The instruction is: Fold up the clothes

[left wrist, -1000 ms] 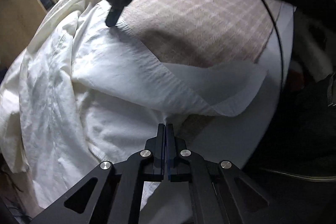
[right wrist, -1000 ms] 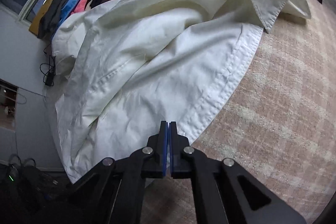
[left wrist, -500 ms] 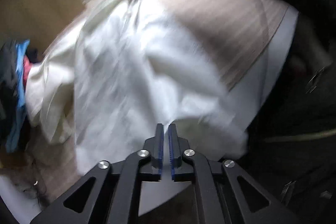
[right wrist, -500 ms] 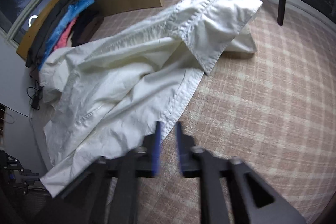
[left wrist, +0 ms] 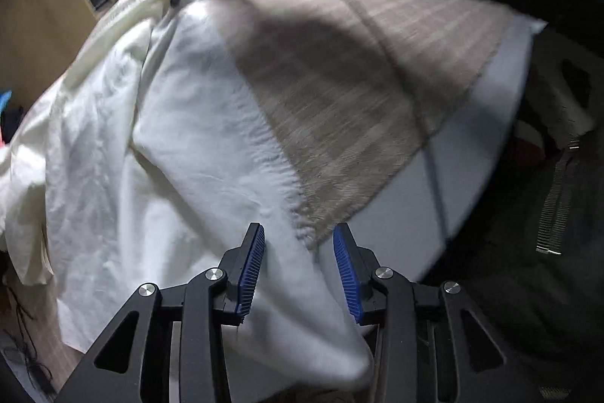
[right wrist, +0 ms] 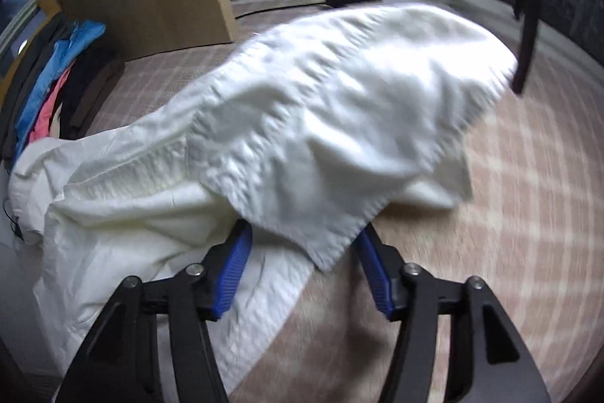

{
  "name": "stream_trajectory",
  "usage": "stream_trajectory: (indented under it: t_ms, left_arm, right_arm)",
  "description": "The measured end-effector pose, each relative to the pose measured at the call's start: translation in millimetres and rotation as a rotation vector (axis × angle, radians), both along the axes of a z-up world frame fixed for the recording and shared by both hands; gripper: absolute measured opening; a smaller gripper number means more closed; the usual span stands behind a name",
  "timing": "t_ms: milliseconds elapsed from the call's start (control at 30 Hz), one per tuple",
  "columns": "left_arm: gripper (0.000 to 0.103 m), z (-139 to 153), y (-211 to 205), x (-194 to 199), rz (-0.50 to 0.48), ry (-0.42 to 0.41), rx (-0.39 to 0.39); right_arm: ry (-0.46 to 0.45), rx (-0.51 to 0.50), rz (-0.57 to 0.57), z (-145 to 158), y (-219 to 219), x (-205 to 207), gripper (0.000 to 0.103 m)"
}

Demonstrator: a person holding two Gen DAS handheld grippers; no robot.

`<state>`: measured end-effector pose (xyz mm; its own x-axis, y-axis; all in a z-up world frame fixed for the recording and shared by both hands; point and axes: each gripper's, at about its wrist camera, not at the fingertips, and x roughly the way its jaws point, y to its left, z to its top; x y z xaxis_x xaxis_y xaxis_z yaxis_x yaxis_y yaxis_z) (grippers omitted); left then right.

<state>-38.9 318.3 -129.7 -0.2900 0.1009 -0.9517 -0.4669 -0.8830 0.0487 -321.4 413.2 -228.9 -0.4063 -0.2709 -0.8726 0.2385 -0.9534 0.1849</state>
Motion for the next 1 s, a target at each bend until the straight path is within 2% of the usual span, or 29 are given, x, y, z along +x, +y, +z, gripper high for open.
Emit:
stream_trajectory:
  t_ms: [67,133,167,200,267,367,433,533,633,767,833,900,1000]
  left_arm:
    - [0.036,-13,0,-4,0.039,-0.015,-0.015]
    - [0.019,-14,-4,-5,0.068,-0.012,0.022]
    - [0.012,-15,-6,-5,0.081,-0.020,0.041]
    - [0.003,-15,-9,-6,0.094,-0.030,0.057]
    - [0.003,-14,-17,-7,0.121,-0.050,0.099]
    - [0.003,3,-31,-3,0.159,-0.060,0.228]
    - [0.002,17,-37,0,0.171,-0.054,0.295]
    - [0.002,35,-41,4,0.166,-0.045,0.381]
    - [0.003,33,-30,1,0.117,-0.052,0.412]
    - [0.003,1,-12,-15,0.115,-0.117,0.456]
    - [0.003,-14,-4,-22,0.115,-0.142,0.438]
    - [0.011,-27,1,-29,0.140,-0.202,0.433]
    - [0.016,-17,-8,-17,0.152,-0.195,0.423]
  right_arm:
    - [0.024,0.019,0.031,-1,-5,-2,0.056]
    - [0.033,0.004,0.068,0,-5,-3,0.022]
    - [0.013,-0.019,0.084,-2,-3,-5,0.013]
    - [0.005,-0.046,0.085,-1,2,-6,0.012]
    - [-0.030,-0.089,0.110,0,10,-12,0.010]
    - [-0.046,-0.145,0.121,12,11,-13,0.009]
    - [-0.036,-0.138,0.148,21,12,-9,0.009]
    - [-0.005,-0.052,0.186,42,13,-4,0.008]
    - [0.056,0.116,0.194,55,14,-7,0.007]
    - [0.073,0.227,0.199,28,0,-14,0.007]
    - [0.063,0.264,0.180,13,-1,-22,0.007]
    - [0.063,0.309,0.167,2,-2,-27,0.007]
    - [0.102,0.369,0.182,-1,-9,-28,0.007]
